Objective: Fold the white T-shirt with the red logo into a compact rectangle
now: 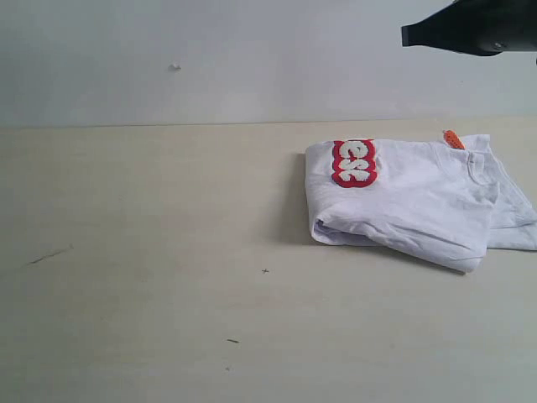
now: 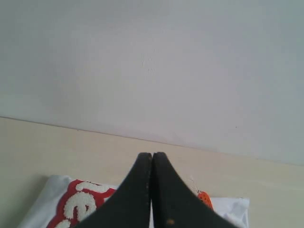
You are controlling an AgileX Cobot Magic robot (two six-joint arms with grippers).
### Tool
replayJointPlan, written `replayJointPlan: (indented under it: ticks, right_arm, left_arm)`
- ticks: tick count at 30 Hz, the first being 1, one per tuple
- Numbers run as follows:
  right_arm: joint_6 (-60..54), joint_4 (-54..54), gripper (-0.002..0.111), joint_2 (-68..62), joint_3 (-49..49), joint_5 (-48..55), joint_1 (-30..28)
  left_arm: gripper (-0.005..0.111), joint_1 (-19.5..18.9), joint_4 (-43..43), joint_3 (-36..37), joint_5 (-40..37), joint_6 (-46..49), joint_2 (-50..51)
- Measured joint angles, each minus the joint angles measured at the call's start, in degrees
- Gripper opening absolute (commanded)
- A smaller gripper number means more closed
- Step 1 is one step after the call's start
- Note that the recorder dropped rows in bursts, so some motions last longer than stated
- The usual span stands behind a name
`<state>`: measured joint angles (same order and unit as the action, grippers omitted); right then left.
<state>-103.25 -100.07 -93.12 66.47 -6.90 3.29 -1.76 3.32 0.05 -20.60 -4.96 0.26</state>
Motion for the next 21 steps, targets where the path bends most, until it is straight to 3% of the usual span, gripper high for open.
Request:
replayJointPlan:
  ticks: [9,17,21]
  right_arm:
    - [0.2,0.0,0.000,0.0,0.0,-0.3,0.0]
    - [-1.7,0.0,0.000,0.0,0.0,-16.0,0.0]
    - [-7.5,-0.1,0.000,-0.2,-0.8,-18.7,0.0]
  left_arm:
    - [0.000,0.0,0.0,0.0,0.0,0.0,0.0]
    - [0.000,0.0,0.0,0.0,0.0,0.0,0.0]
    - [0.000,0.0,0.0,0.0,0.0,0.0,0.0]
